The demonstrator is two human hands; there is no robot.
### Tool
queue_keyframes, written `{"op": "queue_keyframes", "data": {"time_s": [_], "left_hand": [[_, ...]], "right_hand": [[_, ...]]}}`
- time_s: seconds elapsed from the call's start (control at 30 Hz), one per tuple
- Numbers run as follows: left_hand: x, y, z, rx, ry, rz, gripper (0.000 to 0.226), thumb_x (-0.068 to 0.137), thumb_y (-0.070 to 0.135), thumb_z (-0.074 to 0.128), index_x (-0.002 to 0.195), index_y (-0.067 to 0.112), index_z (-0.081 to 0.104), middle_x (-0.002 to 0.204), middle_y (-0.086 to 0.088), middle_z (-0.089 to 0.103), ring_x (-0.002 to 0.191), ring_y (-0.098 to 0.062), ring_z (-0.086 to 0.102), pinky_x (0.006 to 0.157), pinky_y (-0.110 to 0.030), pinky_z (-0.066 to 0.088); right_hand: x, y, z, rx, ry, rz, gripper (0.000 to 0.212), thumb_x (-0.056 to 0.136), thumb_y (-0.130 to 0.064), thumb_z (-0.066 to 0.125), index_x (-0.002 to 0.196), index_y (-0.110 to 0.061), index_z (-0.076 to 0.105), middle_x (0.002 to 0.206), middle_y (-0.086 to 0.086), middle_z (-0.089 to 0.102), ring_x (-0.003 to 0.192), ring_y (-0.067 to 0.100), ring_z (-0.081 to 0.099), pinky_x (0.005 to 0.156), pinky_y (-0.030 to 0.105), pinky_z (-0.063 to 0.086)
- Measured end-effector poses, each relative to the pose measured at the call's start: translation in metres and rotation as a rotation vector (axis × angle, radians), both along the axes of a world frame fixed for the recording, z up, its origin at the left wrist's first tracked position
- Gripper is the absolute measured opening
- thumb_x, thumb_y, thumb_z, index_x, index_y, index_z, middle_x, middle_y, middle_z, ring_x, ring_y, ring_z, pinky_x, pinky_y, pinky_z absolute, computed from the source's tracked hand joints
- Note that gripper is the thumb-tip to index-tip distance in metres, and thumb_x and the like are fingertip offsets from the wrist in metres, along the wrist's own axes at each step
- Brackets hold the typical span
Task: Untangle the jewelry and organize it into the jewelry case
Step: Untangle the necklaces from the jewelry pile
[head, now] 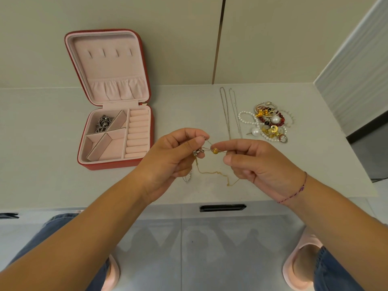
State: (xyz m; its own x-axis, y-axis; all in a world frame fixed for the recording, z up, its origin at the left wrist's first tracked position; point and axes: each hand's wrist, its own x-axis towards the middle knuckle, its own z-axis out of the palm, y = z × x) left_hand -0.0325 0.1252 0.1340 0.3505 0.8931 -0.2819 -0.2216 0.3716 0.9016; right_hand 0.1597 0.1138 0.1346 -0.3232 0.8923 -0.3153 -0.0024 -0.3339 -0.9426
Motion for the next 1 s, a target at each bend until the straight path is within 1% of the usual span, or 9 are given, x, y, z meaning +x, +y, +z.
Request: {"op": "queue_keyframes", "data": {"time_s": [0.13,0.27,0.33,0.5,0.63,0.73,0.87,0.9,1.0], "left_hand": [[-0.001,-0.001,0.000,0.014,0.008,-0.016,0.013,0.077,0.023,0.062,0.081,0.024,0.074,0.059,0.000,0.057,0.036,-0.002,0.024,0.035,-0.013,0.022],[0.001,-0.001,0.000,0.023,0.024,-0.031,0.013,0.077,0.023,0.062,0.078,0.026,0.074,0.059,-0.001,0.058,0.037,-0.003,0.024,0.035,-0.013,0.023],[0.002,-0.001,0.000,0.027,0.027,-0.040,0.013,0.077,0.023,0.061,0.077,0.027,0.074,0.059,-0.001,0.058,0.037,-0.003,0.024,0.035,-0.013,0.023],[0.001,-0.002,0.000,0.051,0.018,-0.063,0.013,0.077,0.022,0.062,0.078,0.026,0.073,0.060,-0.002,0.057,0.037,-0.003,0.025,0.036,-0.013,0.024],[0.000,-0.001,-0.001,0.065,0.011,-0.063,0.011,0.077,0.023,0.062,0.081,0.026,0.072,0.062,-0.002,0.057,0.037,-0.003,0.025,0.036,-0.013,0.023],[0.000,-0.001,-0.002,0.077,0.007,-0.064,0.011,0.078,0.023,0.061,0.082,0.025,0.071,0.063,-0.002,0.057,0.036,-0.003,0.025,0.036,-0.013,0.024],[0.000,-0.001,-0.001,0.076,0.041,-0.039,0.006,0.083,0.019,0.058,0.088,0.019,0.061,0.064,-0.005,0.055,0.036,-0.003,0.028,0.038,-0.014,0.023],[0.000,-0.001,0.000,0.081,0.058,-0.040,0.003,0.087,0.017,0.056,0.089,0.019,0.058,0.063,-0.005,0.056,0.036,-0.003,0.028,0.038,-0.015,0.024],[0.002,-0.002,0.000,0.123,0.182,-0.025,0.011,0.095,0.013,0.051,0.086,0.019,0.052,0.061,-0.004,0.057,0.037,-0.004,0.030,0.039,-0.016,0.026]], "right_hand": [[-0.001,-0.001,0.002,0.058,-0.115,0.017,0.022,0.084,0.000,0.061,0.099,-0.012,0.072,0.049,-0.007,0.035,0.045,0.007,0.026,0.052,0.025,0.022],[-0.001,-0.001,0.004,0.061,-0.089,-0.006,0.024,0.070,-0.020,0.068,0.092,-0.014,0.074,0.046,-0.008,0.035,0.043,0.008,0.022,0.049,0.025,0.017],[-0.002,0.000,0.005,0.068,-0.075,-0.012,0.024,0.067,-0.024,0.068,0.089,-0.015,0.074,0.045,-0.009,0.036,0.043,0.009,0.020,0.048,0.026,0.015],[-0.002,0.001,0.005,0.106,-0.092,0.002,0.022,0.066,-0.022,0.071,0.087,-0.017,0.075,0.048,-0.003,0.031,0.042,0.008,0.022,0.043,0.016,0.023],[-0.002,-0.001,0.007,0.116,-0.112,0.030,0.021,0.076,-0.007,0.070,0.096,-0.013,0.072,0.051,-0.002,0.024,0.043,0.006,0.022,0.044,0.008,0.030],[-0.004,-0.001,0.009,0.115,-0.109,0.032,0.021,0.079,-0.003,0.068,0.098,-0.012,0.072,0.048,-0.005,0.024,0.042,0.004,0.022,0.043,0.007,0.031],[-0.004,-0.001,0.011,0.139,-0.112,0.019,0.018,0.081,-0.004,0.066,0.097,-0.009,0.072,0.051,0.002,0.024,0.041,0.005,0.021,0.044,0.007,0.033],[-0.004,-0.001,0.011,0.147,-0.116,0.015,0.017,0.080,-0.005,0.067,0.096,-0.009,0.072,0.051,0.002,0.024,0.041,0.005,0.021,0.044,0.007,0.032],[-0.004,-0.001,0.010,0.178,-0.132,-0.005,0.016,0.080,-0.008,0.067,0.095,-0.011,0.073,0.050,0.002,0.025,0.041,0.006,0.021,0.046,0.007,0.032]]}}
